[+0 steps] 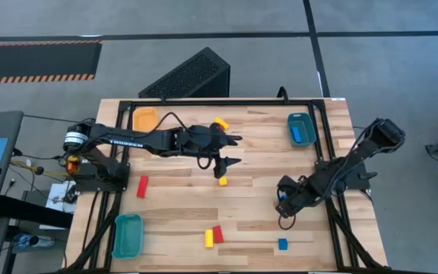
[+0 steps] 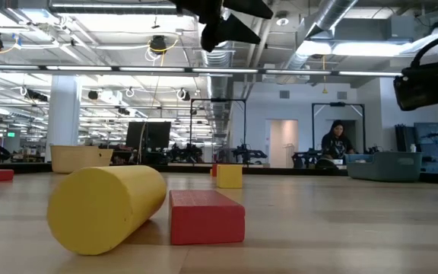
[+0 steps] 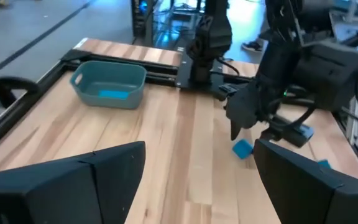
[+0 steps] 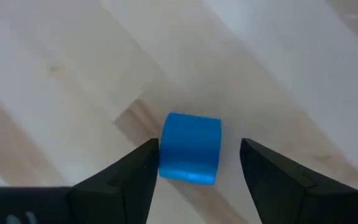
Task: Sort & place blocks by color
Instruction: Put the top blue block into the blue bin
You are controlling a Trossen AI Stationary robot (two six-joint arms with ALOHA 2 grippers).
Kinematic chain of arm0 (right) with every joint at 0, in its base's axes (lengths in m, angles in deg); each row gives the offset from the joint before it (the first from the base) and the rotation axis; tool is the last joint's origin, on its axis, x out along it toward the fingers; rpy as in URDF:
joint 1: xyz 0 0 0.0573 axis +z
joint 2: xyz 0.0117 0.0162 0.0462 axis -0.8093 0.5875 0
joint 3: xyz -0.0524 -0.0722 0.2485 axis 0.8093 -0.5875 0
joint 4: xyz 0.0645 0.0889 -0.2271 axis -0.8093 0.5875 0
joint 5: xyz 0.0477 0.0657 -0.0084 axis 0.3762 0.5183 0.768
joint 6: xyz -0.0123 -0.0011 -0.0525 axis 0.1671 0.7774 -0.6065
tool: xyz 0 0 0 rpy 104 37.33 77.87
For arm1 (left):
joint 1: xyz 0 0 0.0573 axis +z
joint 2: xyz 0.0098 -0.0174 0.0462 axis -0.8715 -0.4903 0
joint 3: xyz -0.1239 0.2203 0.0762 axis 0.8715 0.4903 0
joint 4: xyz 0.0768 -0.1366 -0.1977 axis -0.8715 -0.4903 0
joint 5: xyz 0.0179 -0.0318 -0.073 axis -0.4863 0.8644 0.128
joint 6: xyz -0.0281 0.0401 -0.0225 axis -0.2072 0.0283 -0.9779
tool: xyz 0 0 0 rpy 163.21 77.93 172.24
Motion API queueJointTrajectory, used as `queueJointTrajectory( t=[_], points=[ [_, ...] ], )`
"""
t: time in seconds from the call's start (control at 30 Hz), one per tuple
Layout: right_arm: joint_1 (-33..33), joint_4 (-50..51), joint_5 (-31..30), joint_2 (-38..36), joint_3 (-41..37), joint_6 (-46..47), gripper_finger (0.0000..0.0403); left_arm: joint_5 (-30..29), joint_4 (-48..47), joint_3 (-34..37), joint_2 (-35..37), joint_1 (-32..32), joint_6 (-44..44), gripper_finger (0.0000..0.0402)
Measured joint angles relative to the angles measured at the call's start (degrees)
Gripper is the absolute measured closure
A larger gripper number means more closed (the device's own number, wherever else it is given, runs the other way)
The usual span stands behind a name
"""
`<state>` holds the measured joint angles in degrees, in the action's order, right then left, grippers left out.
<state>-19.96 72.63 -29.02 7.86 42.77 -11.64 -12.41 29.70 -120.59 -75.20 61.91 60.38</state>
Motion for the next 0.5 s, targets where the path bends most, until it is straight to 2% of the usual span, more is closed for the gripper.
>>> queueJointTrajectory(
  t=[0.17, 0.4, 0.5],
  points=[
    [-1.86, 2.07, 0.89, 0.00, -0.02, -0.27, 0.0180, -2.25, -3.77, 0.02, 4.47, -0.14, -4.19, 0.0111],
    [-5.71, 2.41, 4.83, -0.16, 0.07, -1.59, 0.0256, -11.10, -15.23, 0.40, 13.38, -0.12, 1.63, 0.0111],
    [-7.85, 2.31, 7.14, -0.36, 0.64, -2.78, 0.0291, -12.61, -14.38, 6.86, 17.73, 0.51, 0.54, 0.0111]
  ],
)
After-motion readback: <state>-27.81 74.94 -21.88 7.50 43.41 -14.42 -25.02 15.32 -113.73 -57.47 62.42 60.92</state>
